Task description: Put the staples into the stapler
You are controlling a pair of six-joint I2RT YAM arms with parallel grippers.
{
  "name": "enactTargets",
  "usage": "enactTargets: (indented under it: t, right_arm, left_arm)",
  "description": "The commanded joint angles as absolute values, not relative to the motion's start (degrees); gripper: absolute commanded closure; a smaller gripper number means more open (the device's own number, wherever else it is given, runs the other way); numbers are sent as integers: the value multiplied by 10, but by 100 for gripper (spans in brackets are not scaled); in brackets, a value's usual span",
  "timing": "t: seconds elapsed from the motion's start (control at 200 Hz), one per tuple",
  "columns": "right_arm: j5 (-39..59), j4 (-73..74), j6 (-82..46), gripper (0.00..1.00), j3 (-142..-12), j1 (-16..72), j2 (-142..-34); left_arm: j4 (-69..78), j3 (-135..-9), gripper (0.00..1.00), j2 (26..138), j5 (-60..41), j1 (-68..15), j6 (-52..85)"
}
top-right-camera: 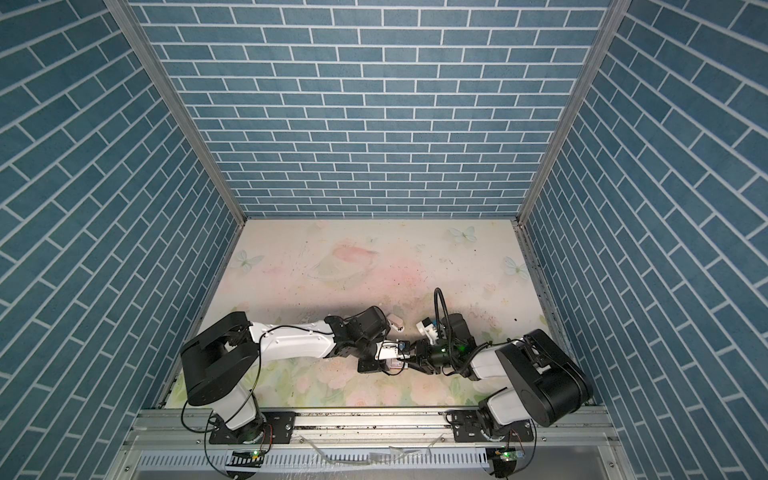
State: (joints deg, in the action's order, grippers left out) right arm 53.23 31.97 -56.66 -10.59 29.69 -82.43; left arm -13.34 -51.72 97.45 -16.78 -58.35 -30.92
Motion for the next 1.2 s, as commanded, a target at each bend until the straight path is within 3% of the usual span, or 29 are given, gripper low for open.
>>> enactTargets:
  t: [0.0, 0.33, 0.69, 1.195]
  right_arm:
    - [489, 281, -557, 51, -108, 301, -823]
    - [471, 255, -557, 50, -107, 300, -798]
    - [456, 242, -558, 57, -102, 301, -780]
    - [452, 214, -551, 62, -99, 300, -759]
  left_arm:
    - [-160, -517, 49, 962, -162, -579, -323]
    - [-167, -522, 49, 969, -198, -579, -323]
    - [-155, -539, 50, 1000, -192, -583, -322]
    - [-155, -540, 63, 1006, -189, -600, -322]
